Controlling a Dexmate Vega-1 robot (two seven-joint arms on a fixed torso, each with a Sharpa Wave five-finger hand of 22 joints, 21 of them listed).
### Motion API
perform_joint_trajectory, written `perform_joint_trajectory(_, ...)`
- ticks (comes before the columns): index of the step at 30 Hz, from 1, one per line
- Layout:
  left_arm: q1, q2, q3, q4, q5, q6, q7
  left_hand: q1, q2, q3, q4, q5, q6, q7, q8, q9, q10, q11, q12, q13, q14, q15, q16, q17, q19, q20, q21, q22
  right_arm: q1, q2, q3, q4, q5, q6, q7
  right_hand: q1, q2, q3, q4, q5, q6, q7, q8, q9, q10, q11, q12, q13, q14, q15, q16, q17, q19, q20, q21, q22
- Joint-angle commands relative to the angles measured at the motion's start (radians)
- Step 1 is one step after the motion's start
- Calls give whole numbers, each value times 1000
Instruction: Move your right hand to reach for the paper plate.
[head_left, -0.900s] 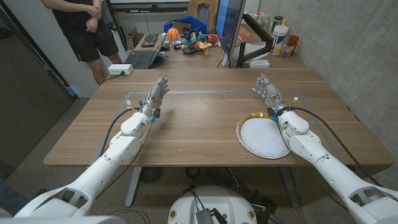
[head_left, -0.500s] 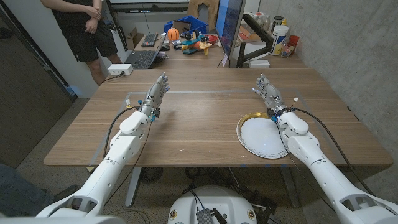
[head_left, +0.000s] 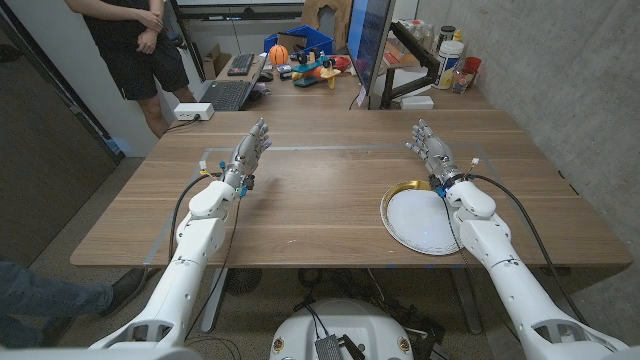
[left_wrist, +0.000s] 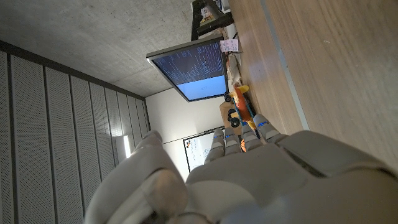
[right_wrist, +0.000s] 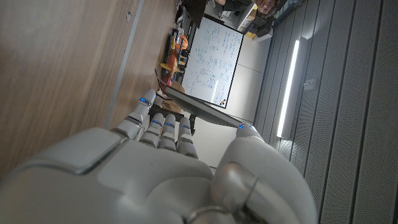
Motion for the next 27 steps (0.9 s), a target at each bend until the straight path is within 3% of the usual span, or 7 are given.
perform_joint_trajectory(1,-20,-72,-70,22,90,6,-66,4,5,7,-4,3,9,3,4,2,7,-5,0,-2,0,-2,9,0,-55,7,-6,5,22,45,59,29,-83,21,59,-1,1,0,-2,3,8,0,3,1,13,3,-4,-2,0,6,6,1,10,-1,-4,3)
perform_joint_trajectory(27,-21,-98,-118,4,140,26,-119,2,8,6,-9,0,16,1,2,2,15,-3,-6,-14,4,-1,10,-10,-54,10,-22,6,-36,57,103,-26,-170,69,74,21,-18,-4,-29,7,9,-38,4,-12,44,-2,-17,-24,3,0,3,-22,7,3,-33,3)
